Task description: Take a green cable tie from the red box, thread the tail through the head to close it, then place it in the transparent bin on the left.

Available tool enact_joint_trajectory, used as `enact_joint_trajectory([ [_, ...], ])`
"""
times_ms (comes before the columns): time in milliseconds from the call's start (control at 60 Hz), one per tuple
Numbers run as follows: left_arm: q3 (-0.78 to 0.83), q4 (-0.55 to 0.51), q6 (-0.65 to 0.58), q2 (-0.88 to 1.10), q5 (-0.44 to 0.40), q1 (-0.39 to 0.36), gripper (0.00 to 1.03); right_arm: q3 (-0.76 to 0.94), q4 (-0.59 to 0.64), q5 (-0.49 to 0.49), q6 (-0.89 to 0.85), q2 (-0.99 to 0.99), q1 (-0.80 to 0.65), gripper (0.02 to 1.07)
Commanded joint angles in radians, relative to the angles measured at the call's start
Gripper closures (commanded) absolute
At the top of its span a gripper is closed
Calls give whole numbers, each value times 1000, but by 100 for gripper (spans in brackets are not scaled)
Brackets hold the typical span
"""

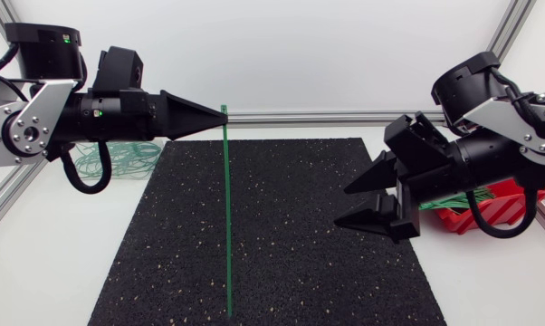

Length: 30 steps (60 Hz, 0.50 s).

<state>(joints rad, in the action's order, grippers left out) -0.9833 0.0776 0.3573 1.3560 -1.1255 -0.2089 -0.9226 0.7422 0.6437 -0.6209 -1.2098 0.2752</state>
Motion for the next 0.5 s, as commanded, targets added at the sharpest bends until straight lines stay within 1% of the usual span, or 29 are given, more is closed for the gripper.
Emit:
enact_joint_trajectory([
  [0,-41,-16,-34,22,-20,20,99,-2,29,-21,-65,1,21,7],
  [83,-69,-65,-58,31,-22,22,99,13,20,-22,-119,-14,9,7],
  [150,-110,-168,-126,46,-22,20,99,54,-60,-59,-177,3,7,7],
  [217,-140,-226,-161,63,-22,20,99,77,-142,-99,-198,12,13,7],
  [317,-149,-234,-164,71,-22,23,99,87,-167,-167,-301,7,33,7],
  [383,-155,-234,-164,77,-22,23,99,99,-188,-236,-364,3,59,7],
  [433,-161,-239,-164,83,-20,23,99,93,-187,-256,-389,-4,67,7],
  [483,-166,-239,-164,86,-19,23,99,90,-178,-302,-415,0,87,7],
])
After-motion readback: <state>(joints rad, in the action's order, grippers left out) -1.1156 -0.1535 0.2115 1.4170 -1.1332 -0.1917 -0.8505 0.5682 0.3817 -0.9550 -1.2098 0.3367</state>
